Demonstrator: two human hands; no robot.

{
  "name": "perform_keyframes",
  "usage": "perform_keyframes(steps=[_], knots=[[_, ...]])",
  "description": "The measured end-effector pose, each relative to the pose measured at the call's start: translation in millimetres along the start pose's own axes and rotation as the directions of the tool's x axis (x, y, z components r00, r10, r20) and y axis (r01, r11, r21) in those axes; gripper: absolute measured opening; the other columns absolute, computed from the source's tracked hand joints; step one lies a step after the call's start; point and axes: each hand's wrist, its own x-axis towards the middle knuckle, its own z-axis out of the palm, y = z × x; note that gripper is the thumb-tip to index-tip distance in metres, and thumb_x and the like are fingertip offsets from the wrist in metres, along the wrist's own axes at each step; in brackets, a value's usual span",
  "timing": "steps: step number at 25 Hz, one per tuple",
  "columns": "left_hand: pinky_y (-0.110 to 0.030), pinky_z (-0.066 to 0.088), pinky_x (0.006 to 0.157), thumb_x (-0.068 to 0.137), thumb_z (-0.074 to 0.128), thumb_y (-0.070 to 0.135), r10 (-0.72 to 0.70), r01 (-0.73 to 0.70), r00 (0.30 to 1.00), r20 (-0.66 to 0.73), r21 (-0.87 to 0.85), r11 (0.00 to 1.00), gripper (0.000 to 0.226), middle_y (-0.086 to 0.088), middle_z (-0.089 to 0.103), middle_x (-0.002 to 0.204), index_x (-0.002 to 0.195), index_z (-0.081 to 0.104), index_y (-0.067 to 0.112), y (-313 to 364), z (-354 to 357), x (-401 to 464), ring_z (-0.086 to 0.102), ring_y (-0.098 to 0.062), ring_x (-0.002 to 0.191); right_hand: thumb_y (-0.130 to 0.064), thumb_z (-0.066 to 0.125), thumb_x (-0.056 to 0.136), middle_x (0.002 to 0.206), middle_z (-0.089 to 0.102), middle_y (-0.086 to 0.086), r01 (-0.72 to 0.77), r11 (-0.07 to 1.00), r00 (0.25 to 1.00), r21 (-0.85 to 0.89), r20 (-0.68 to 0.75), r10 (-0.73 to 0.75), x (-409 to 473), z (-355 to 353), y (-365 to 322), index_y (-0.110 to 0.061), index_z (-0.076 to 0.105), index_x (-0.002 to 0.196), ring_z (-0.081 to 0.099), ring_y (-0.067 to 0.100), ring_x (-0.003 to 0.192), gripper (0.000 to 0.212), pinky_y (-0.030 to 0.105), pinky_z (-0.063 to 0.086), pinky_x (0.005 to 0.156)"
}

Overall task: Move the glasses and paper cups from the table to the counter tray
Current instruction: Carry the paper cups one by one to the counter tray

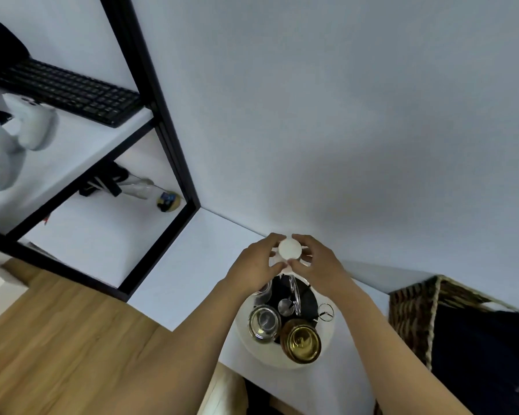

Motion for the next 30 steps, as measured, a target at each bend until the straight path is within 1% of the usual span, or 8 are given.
perform_keyframes(steps=[5, 7, 12, 15, 20, 23, 27, 30], knots=[[-0.034, 0.053, 0.091, 0.086, 0.076, 0.026, -0.063, 0.059, 0.996, 0.069, 0.050, 0.997, 0.049, 0.006, 0.068, 0.124, 0.128, 0.053, 0.033, -14, 14, 13, 0.064, -0.015, 0.110, -0.021, 0.075, 0.087, 0.118, 0.063, -0.012, -0.086, 0.995, 0.992, -0.049, 0.087, 0.090, 17, 5, 14, -0.032, 0.054, 0.128, 0.062, 0.005, 0.104, 0.047, 0.022, 0.050, 0.085], [-0.034, 0.053, 0.085, 0.085, 0.075, 0.024, -0.093, 0.085, 0.992, 0.087, 0.095, 0.992, 0.044, 0.003, 0.070, 0.119, 0.123, 0.053, 0.030, -17, 18, 19, 0.065, -0.019, 0.106, -0.023, 0.075, 0.087, 0.118, 0.062, -0.013, -0.099, 0.991, 0.986, -0.091, 0.127, 0.110, 24, 7, 17, -0.030, 0.054, 0.129, 0.061, 0.007, 0.106, 0.048, 0.022, 0.048, 0.081], [-0.040, 0.054, 0.078, 0.087, 0.075, 0.025, -0.122, 0.089, 0.983, 0.135, 0.227, 0.970, 0.050, -0.009, 0.068, 0.117, 0.128, 0.047, 0.018, -20, 27, 26, 0.065, -0.030, 0.099, -0.023, 0.077, 0.086, 0.121, 0.063, -0.008, -0.114, 0.977, 0.968, -0.180, 0.202, 0.150, 38, 9, 24, -0.029, 0.055, 0.126, 0.059, 0.012, 0.107, 0.046, 0.030, 0.048, 0.086], [-0.037, 0.051, 0.074, 0.087, 0.075, 0.025, -0.131, 0.090, 0.981, 0.143, 0.265, 0.960, 0.050, -0.010, 0.068, 0.116, 0.128, 0.047, 0.018, -21, 30, 29, 0.066, -0.031, 0.097, -0.021, 0.079, 0.085, 0.117, 0.064, -0.008, -0.138, 0.973, 0.957, -0.184, 0.230, 0.179, 43, 8, 26, -0.030, 0.057, 0.118, 0.061, 0.010, 0.104, 0.041, 0.029, 0.049, 0.084], [-0.043, 0.054, 0.078, 0.088, 0.075, 0.026, -0.131, 0.081, 0.981, 0.145, 0.309, 0.948, 0.048, -0.009, 0.067, 0.116, 0.125, 0.047, 0.017, -19, 32, 32, 0.065, -0.032, 0.097, -0.019, 0.078, 0.085, 0.118, 0.064, -0.003, -0.126, 0.969, 0.949, -0.214, 0.259, 0.180, 48, 6, 25, -0.025, 0.056, 0.119, 0.063, 0.018, 0.104, 0.041, 0.038, 0.052, 0.092], [-0.043, 0.054, 0.082, 0.088, 0.074, 0.026, -0.134, 0.079, 0.979, 0.152, 0.320, 0.944, 0.051, -0.007, 0.066, 0.122, 0.130, 0.046, 0.019, -17, 32, 33, 0.064, -0.031, 0.101, -0.020, 0.078, 0.086, 0.127, 0.063, -0.002, -0.135, 0.967, 0.946, -0.217, 0.261, 0.191, 45, 5, 25, -0.024, 0.054, 0.129, 0.062, 0.018, 0.108, 0.049, 0.038, 0.051, 0.096], [-0.040, 0.053, 0.088, 0.088, 0.074, 0.039, -0.090, 0.027, 0.985, 0.145, 0.389, 0.921, 0.073, 0.000, 0.054, 0.144, 0.148, 0.035, 0.028, -12, 23, 33, 0.061, -0.026, 0.117, -0.030, 0.074, 0.090, 0.146, 0.052, -0.002, -0.151, 0.973, 0.958, -0.174, 0.215, 0.187, 39, -3, 20, -0.021, 0.046, 0.144, 0.054, 0.019, 0.126, 0.061, 0.033, 0.044, 0.102], [-0.042, 0.044, 0.104, 0.091, 0.066, 0.050, -0.038, -0.012, 0.996, 0.086, 0.521, 0.854, 0.081, 0.000, 0.030, 0.165, 0.157, 0.024, 0.031, -4, 2, 37, 0.038, -0.025, 0.145, -0.038, 0.065, 0.096, 0.151, 0.048, -0.007, -0.098, 0.975, 0.984, -0.200, 0.126, 0.125, 34, -17, 3, -0.024, 0.045, 0.146, 0.049, 0.016, 0.133, 0.055, 0.031, 0.040, 0.103]])
